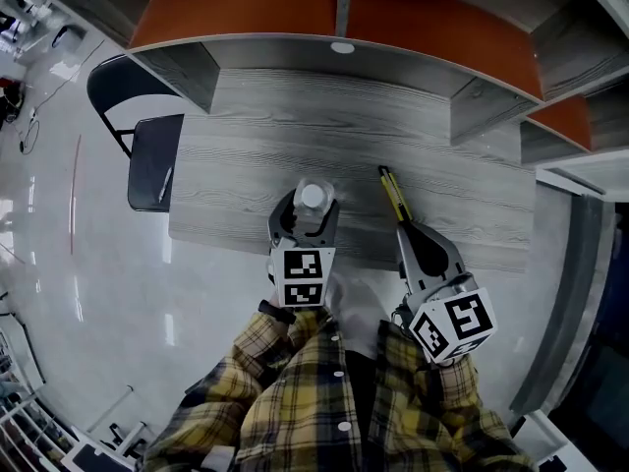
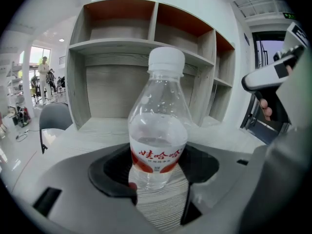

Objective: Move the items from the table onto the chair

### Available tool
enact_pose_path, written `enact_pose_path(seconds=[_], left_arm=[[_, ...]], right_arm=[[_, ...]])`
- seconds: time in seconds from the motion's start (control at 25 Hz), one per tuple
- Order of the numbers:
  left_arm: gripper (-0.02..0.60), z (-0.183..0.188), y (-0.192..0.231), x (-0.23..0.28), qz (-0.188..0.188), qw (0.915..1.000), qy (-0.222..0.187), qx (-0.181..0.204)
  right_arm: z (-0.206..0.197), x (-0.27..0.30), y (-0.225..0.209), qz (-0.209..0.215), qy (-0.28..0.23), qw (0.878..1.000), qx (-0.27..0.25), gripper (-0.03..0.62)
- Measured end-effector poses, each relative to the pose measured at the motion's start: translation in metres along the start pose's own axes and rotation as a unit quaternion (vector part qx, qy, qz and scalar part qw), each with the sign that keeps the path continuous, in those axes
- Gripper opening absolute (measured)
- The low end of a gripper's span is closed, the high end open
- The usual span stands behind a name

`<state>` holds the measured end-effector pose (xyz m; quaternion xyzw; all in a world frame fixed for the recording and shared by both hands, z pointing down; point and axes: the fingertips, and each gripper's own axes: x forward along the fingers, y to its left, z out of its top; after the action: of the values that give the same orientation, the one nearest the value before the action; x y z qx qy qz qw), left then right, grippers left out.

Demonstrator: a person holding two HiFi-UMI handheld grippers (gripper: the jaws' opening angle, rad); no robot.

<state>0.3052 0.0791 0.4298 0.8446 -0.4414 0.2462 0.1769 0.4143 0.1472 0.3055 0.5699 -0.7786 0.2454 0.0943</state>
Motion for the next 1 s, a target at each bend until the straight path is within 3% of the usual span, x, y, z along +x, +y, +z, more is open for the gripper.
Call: enact_pose_path(seconds=[0.2,0.52,1.0], left_arm=[[0.284,0.003,0.004,-0.009,0.004,0.9998,0.003,-0.020],[0.284,0.028,0.048,-0.055,0.055,0.9952,-0.035,-0.074],[0.284,0.030,0.167,-0.150,0.176,0.9726,-0.068,-0.136]], right_arm=[[0.003,-0.004,0.001,0.009,-0.006,1.000,-0.003,0.018],[0.008,0.001,0.015,0.048,-0.014,0.998,-0.023,0.018],[0.026,0.049,0.094,0.140,-0.005,0.988,-0.061,0.018]])
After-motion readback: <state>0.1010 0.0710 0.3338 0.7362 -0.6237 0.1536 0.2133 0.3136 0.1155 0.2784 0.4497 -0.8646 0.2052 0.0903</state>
